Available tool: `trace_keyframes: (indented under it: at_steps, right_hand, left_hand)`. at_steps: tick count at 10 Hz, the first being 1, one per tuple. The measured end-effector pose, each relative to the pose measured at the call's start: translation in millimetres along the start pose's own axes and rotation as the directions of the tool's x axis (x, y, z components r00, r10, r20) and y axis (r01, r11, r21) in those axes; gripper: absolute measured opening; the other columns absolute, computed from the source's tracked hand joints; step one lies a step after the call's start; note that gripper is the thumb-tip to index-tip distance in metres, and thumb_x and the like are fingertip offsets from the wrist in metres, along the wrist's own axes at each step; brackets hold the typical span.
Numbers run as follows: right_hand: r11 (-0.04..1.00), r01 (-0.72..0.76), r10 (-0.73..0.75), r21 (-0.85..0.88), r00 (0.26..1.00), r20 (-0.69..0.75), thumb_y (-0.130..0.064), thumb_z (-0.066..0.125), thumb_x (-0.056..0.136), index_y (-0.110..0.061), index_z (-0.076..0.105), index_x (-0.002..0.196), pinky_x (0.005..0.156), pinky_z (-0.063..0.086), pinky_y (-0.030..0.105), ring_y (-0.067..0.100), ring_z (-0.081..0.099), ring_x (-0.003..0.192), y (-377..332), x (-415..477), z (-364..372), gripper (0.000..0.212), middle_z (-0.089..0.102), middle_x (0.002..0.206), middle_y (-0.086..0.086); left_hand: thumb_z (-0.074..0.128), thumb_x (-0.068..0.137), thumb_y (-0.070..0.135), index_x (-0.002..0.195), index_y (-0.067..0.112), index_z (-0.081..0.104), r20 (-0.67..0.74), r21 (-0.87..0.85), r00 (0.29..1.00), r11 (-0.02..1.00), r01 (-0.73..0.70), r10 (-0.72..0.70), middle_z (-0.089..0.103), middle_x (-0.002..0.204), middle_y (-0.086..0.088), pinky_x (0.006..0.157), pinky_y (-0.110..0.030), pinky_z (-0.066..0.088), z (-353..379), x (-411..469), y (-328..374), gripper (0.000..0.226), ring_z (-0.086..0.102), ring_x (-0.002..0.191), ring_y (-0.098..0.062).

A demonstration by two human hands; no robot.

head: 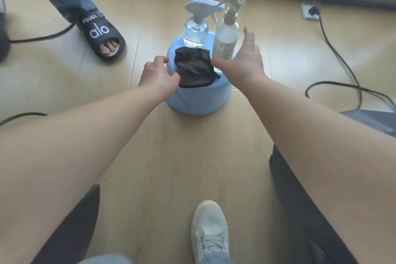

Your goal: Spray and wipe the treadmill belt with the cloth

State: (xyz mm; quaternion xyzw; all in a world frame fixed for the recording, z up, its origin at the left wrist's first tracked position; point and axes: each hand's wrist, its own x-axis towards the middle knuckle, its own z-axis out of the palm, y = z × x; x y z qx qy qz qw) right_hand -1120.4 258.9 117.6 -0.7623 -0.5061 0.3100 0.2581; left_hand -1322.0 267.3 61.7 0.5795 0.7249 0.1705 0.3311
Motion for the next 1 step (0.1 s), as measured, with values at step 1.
trace_keyframes:
  at_steps: [1]
  right_hand:
    - [0.995,-0.028,0.030,-0.093,0.999,0.019,-0.035,0.077,0.083,-0.027,0.007,0.165,0.112,0.043,0.047,0.030,0.041,0.140,9.5,-17.6,3.1,0.108,0.034,0.153,0.009]
  left_hand:
    - [0.055,0.095,0.035,0.147,0.024,0.044,-0.014,0.008,0.998,0.998,-0.057,0.057,0.047,0.142,-0.009,0.103,-0.034,0.042,2.0,-14.9,-2.3,0.054,0.052,0.125,-0.025]
